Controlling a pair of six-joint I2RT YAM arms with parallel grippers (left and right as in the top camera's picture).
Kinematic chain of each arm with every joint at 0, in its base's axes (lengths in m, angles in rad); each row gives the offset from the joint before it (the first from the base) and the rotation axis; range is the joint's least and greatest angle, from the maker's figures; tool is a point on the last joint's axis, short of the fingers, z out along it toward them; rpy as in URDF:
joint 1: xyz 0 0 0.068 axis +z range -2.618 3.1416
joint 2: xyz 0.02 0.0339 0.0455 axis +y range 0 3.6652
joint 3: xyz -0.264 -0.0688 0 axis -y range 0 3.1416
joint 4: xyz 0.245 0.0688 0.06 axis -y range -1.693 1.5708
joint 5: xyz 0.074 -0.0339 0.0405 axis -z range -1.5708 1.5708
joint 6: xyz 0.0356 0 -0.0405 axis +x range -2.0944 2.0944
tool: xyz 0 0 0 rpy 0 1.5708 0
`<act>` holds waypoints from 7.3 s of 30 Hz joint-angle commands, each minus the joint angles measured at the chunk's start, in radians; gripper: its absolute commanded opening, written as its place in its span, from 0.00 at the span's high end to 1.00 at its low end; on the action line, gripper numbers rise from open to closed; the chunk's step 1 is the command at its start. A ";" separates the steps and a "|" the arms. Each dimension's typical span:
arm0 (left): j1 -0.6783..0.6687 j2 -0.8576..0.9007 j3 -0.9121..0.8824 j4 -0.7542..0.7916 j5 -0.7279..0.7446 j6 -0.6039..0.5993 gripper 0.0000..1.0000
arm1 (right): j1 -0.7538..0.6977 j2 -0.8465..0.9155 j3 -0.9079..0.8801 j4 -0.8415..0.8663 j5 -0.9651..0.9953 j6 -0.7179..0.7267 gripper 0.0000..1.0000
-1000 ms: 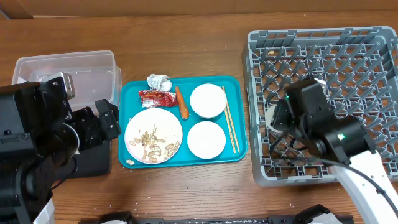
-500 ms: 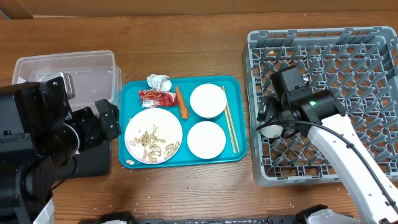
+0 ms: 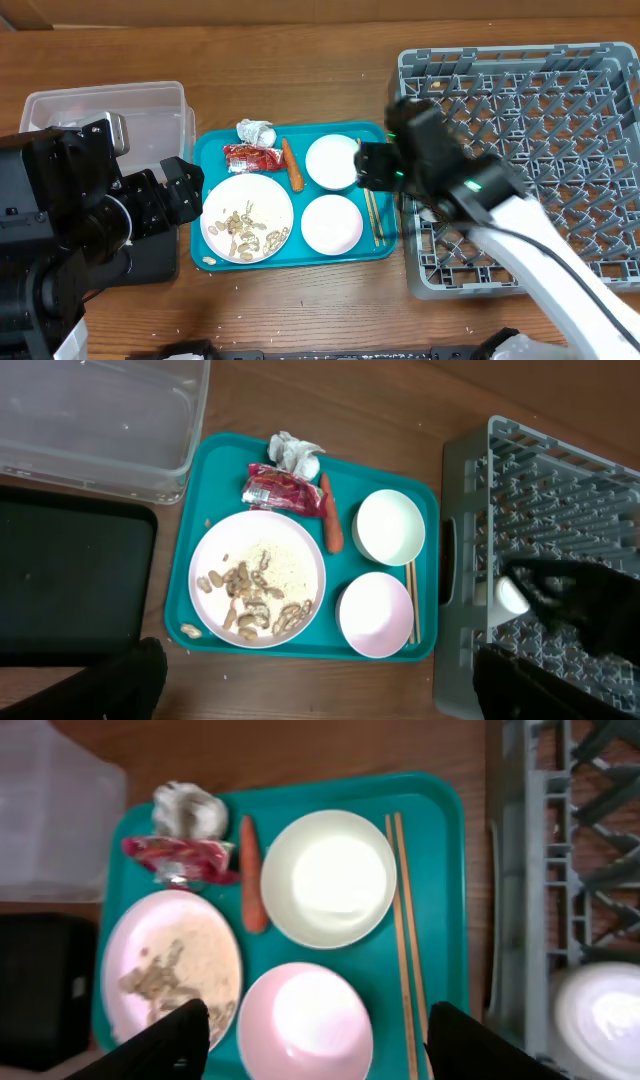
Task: Sort waste into correct bins and load items into the dishwasher
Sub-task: 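Move the right gripper to the white bowl and grasp its rim, then lift the white bowl and place it in the rack's back corner, then move the right gripper to the pink bowl and grasp its rim, then lift the pink bowl and set it in the rack beside the white bowl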
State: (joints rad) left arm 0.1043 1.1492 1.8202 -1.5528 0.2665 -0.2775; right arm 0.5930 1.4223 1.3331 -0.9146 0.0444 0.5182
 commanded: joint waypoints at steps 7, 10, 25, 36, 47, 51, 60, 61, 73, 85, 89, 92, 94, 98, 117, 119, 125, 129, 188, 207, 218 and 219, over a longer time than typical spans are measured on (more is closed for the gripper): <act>-0.007 0.002 0.016 0.002 0.014 0.008 0.00 | -0.006 0.374 -0.020 0.151 0.014 0.039 0.32; -0.007 0.002 0.016 0.002 0.014 0.008 0.00 | -0.011 0.432 -0.020 0.201 0.014 0.040 0.32; -0.007 0.003 0.016 0.002 0.014 0.008 0.00 | -0.096 0.539 -0.005 0.264 -0.017 0.076 0.79; -0.007 0.003 0.016 0.002 0.014 0.008 0.00 | -0.066 0.365 0.192 0.069 0.011 -0.055 0.96; -0.007 0.003 0.016 0.002 0.014 0.008 0.00 | -0.246 0.180 0.252 -0.294 0.896 0.041 0.96; -0.007 0.003 0.016 0.002 0.014 0.008 0.00 | -0.347 0.196 0.224 -0.303 0.979 0.108 0.96; -0.007 0.003 0.016 0.002 0.014 0.008 0.00 | -0.488 0.321 0.181 -0.215 0.995 0.137 0.96; -0.007 0.003 0.016 0.002 0.014 0.008 0.00 | -0.488 0.335 0.178 -0.211 0.995 0.137 0.96; -0.007 0.003 0.016 0.002 0.014 0.008 0.00 | -0.481 0.560 0.169 -0.213 1.132 0.105 0.96; -0.007 0.003 0.016 0.001 0.014 0.008 0.00 | -0.366 0.565 0.169 -0.212 1.168 0.081 0.96; -0.007 0.003 0.016 0.001 0.014 0.008 0.00 | -0.340 0.576 0.169 -0.209 1.167 0.080 0.96; -0.007 0.003 0.016 0.002 0.014 0.008 0.00 | -0.339 0.583 0.169 -0.218 1.172 0.076 0.96; -0.007 0.003 0.016 0.002 0.014 0.008 0.00 | -0.339 0.583 0.170 -0.233 1.221 0.076 0.96; -0.007 0.003 0.016 0.002 0.014 0.008 0.00 | -0.339 0.583 0.173 -0.258 1.381 0.076 0.96; -0.007 0.003 0.016 0.002 0.014 0.008 0.00 | -0.352 0.583 0.172 -0.146 1.361 -0.111 0.96; -0.007 0.003 0.016 0.002 0.014 0.008 0.00 | -0.348 0.583 0.171 -0.149 1.349 -0.111 0.96; -0.007 0.003 0.016 0.002 0.014 0.008 0.00 | -0.292 0.583 0.171 -0.166 1.315 -0.111 0.96; -0.007 0.003 0.016 0.001 0.014 0.008 0.00 | -0.237 0.583 0.172 -0.190 1.265 -0.111 0.41; -0.007 0.003 0.016 0.002 0.014 0.008 0.00 | 0.054 0.136 -0.015 -0.031 -0.009 -0.103 0.96; -0.007 0.003 0.016 0.001 0.014 0.008 0.00 | -0.401 0.087 0.080 -0.153 1.289 0.040 0.96; -0.007 0.003 0.016 0.002 0.014 0.008 0.00 | -0.603 0.342 0.080 0.151 1.291 -0.286 0.96; -0.007 0.003 0.016 0.001 0.014 0.008 0.00 | -0.609 0.367 0.080 0.189 1.304 -0.336 0.96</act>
State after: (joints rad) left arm 0.1043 1.1503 1.8202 -1.5528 0.2699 -0.2775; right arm -0.0006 1.7401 1.4052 -0.7773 1.3083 0.3664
